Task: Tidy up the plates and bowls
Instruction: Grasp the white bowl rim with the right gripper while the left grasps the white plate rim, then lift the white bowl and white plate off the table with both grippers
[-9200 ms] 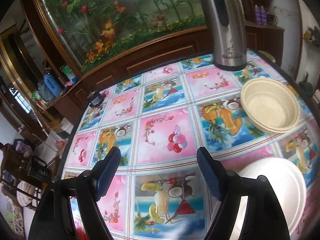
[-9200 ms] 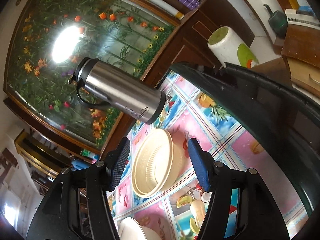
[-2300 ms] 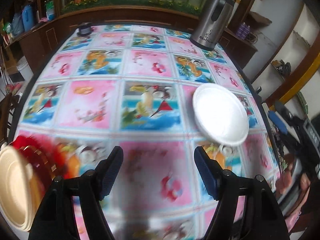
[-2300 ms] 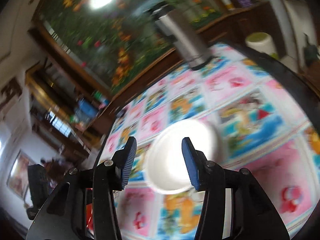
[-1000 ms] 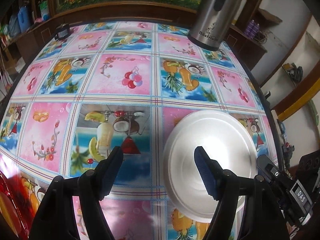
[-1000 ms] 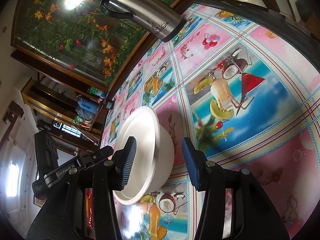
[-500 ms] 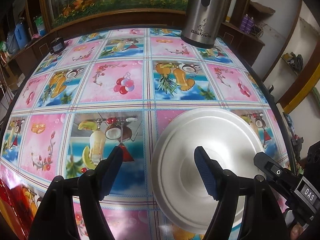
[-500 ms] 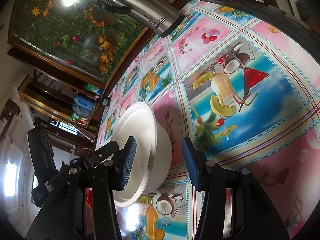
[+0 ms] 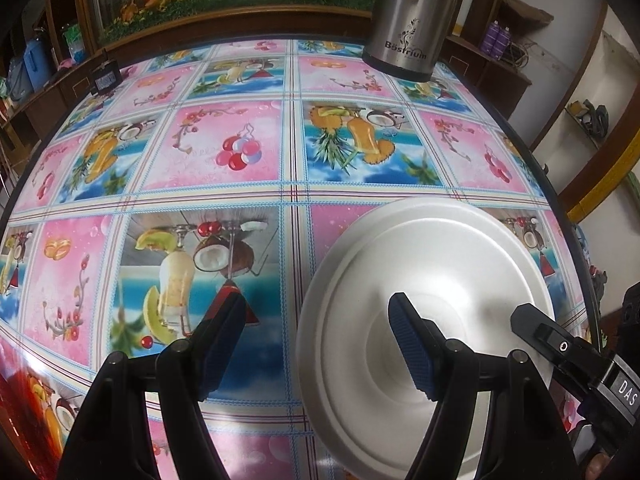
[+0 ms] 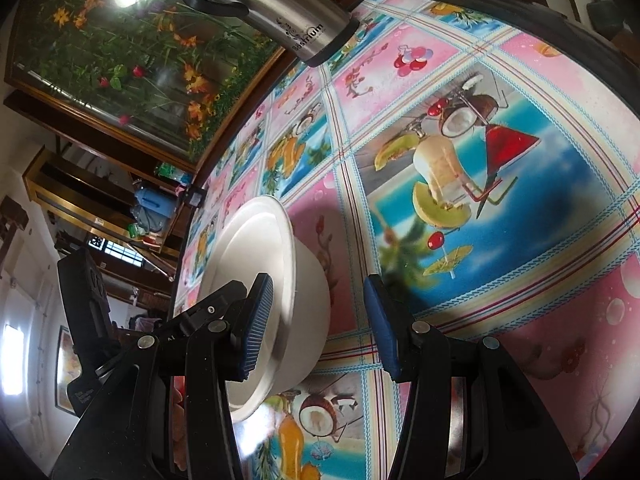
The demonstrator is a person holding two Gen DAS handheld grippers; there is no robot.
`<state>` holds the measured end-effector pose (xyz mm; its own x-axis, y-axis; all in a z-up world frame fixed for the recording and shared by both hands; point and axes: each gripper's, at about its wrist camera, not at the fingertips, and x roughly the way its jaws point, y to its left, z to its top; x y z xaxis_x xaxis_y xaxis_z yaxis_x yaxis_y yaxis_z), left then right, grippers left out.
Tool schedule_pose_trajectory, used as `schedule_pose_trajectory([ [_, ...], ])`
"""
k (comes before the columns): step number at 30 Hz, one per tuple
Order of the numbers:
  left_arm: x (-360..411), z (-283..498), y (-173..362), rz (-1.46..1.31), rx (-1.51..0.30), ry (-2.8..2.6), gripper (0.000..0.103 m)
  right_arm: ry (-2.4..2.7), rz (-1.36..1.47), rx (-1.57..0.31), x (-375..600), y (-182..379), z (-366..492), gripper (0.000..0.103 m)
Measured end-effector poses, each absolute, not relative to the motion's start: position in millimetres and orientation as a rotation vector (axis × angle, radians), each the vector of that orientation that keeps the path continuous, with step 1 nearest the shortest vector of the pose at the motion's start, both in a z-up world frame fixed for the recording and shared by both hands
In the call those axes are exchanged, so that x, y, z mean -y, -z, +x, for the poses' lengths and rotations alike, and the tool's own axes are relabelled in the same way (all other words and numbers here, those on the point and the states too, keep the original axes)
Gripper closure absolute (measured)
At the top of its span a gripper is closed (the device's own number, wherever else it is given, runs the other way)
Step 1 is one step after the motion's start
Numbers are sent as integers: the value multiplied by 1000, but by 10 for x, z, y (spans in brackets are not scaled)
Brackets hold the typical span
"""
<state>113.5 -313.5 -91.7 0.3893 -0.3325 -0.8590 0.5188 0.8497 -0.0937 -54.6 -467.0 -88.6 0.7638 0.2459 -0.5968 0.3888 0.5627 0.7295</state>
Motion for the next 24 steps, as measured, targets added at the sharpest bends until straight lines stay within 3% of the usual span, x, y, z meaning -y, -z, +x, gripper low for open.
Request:
schedule_pose_trajectory([
  [5,3156,1154,1013,203,-1058,555,29,100,978,-727,4653,888,-533,56],
  [12,3156,1135,1053,212,-1042,563,29,93,961,-753,4626,921,-486,75],
  [18,3137,1116,1048,201,-1022,577,31,88,944,-757,4608,922,-465,83],
  [24,3212,1022,1037,231,-997,628,58,84,934,-751,4599,901,-451,83],
])
